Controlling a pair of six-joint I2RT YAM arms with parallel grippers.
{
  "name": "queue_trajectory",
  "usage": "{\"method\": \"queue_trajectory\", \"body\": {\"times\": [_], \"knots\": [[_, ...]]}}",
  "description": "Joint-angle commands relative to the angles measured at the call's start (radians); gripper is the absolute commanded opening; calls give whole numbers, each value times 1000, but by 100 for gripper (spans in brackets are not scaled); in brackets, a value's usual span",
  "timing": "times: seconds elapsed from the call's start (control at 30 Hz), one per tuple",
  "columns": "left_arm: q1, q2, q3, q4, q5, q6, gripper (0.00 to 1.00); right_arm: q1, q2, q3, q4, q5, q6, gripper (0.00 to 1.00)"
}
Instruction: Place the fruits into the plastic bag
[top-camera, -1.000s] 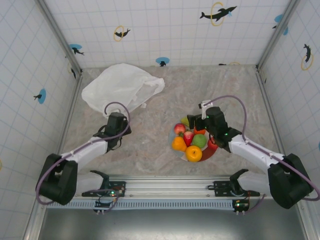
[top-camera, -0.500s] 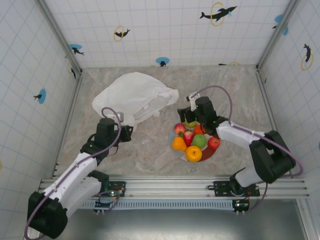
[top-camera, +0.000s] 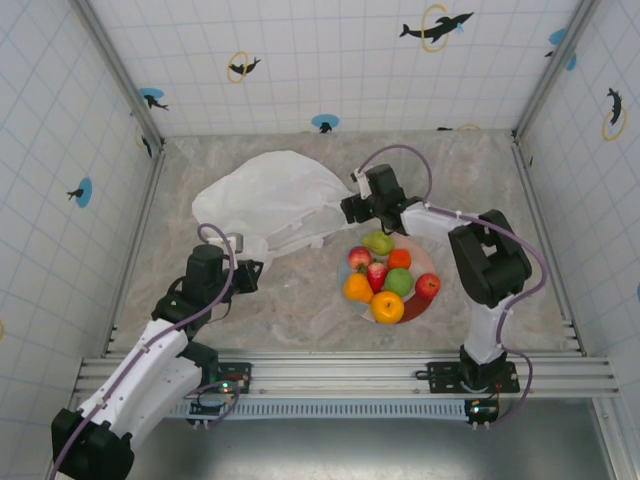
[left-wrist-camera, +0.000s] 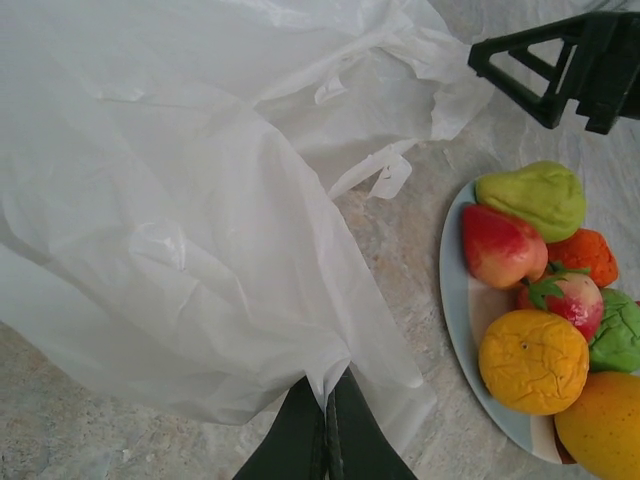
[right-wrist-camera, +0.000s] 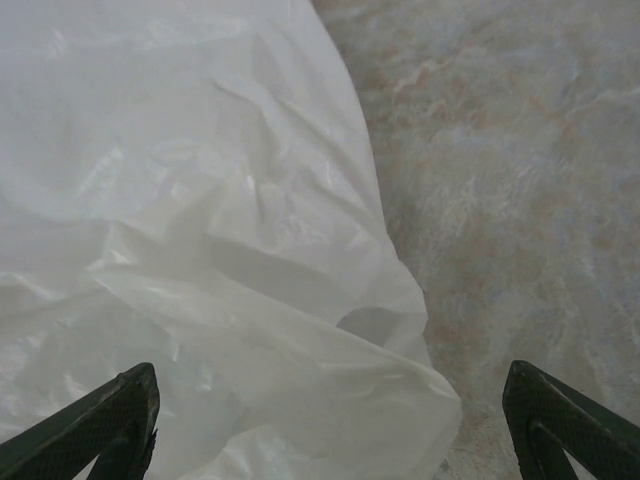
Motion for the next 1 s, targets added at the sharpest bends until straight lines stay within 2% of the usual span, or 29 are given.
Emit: {"method": "queue_trajectory", "body": {"times": [0.0, 0.1, 0.17, 0.27, 0.37, 0.47, 0.5, 0.57, 0.67, 0.73, 0.83, 0.97], "knots": [[-7, -2, -8, -18, -12, -4, 0, 0, 45, 50, -96, 6, -34, 91], [-6, 3, -12, -14, -15, -2, 0, -8, 78, 61, -87, 3, -44, 89], [-7, 8, -13, -14, -26, -1, 0, -16, 107, 84, -75, -23, -45, 82], [-6, 22, -22, -5, -47, 3, 0, -24, 147, 122, -59, -90, -44, 60], [-7, 45, -32, 2, -94, 6, 0, -27, 161, 147, -48, -99, -39, 38], [-8, 75, -37, -4, -164, 2, 0, -30, 141, 143, -38, -84, -31, 24], [-9, 84, -34, -8, -188, -2, 5, -32, 130, 137, -34, -84, -25, 21], [-8, 98, -21, -27, -262, -7, 23, -40, 94, 111, -8, -109, -4, 15], [-8, 87, 17, -64, -385, -13, 43, -56, 27, 50, 73, -187, 47, 8], [-8, 59, 42, -88, -483, -14, 53, -65, -7, 23, 110, -241, 67, 5], [-7, 9, 70, -87, -574, 8, 60, -65, -44, 19, 113, -258, 73, 4], [-9, 9, 138, -43, -580, 72, 62, -66, -78, 21, 94, -276, 64, 4]]}}
